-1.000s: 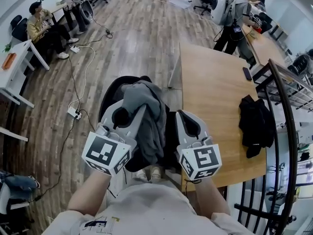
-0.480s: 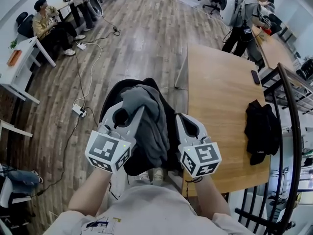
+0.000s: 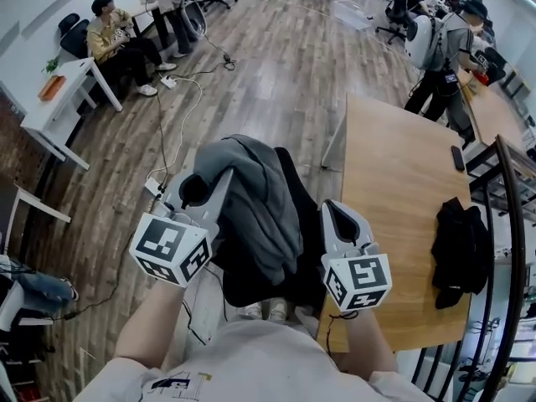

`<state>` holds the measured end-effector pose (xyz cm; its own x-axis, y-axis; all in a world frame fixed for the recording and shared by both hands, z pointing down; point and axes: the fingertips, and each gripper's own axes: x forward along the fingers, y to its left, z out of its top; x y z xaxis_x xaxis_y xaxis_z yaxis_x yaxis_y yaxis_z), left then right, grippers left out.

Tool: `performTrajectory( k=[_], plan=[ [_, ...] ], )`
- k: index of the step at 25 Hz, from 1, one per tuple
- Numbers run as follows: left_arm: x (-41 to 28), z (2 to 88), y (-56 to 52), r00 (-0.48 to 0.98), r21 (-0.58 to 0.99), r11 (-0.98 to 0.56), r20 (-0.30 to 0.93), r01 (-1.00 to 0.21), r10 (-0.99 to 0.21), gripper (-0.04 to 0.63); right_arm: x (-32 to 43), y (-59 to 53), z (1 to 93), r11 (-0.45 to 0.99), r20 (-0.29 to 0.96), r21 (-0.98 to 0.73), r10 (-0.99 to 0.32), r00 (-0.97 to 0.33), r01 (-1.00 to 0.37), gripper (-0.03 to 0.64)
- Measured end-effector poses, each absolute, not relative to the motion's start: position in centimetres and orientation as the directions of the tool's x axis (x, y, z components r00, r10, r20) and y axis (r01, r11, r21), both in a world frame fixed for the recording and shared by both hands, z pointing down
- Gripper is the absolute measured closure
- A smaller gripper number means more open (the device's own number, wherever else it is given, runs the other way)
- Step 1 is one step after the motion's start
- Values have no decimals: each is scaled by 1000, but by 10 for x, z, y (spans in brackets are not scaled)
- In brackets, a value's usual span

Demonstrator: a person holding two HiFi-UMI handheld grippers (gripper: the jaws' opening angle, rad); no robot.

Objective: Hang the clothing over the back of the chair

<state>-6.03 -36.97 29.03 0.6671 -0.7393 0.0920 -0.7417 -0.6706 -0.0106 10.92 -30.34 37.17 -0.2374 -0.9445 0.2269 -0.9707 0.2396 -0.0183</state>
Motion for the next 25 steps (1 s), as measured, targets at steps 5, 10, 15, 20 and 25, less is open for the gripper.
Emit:
performTrajectory(
  k=[5, 10, 15, 20, 25],
  plan=[
    [-101, 281, -372, 616, -15, -619, 84, -785, -783, 545, 93, -310, 353, 291, 190, -35, -937, -292, -956, 618],
    [-134, 274, -377, 572, -3, -574, 84, -819, -816, 545, 67, -318, 342, 363, 170, -57, -915, -367, -930, 618],
    [-161, 264, -389, 539, -11, -542, 91, -841, -838, 545, 37, -321, 334, 443, 155, -75, -880, -449, -893, 618],
    [-191, 250, -404, 493, -59, -497, 77, -866, -867, 543, 15, -325, 324, 507, 149, -54, -848, -509, -860, 618],
    [-225, 242, -424, 435, -66, -439, 66, -896, -898, 543, 6, -332, 318, 540, 157, -38, -828, -539, -841, 618]
  ],
)
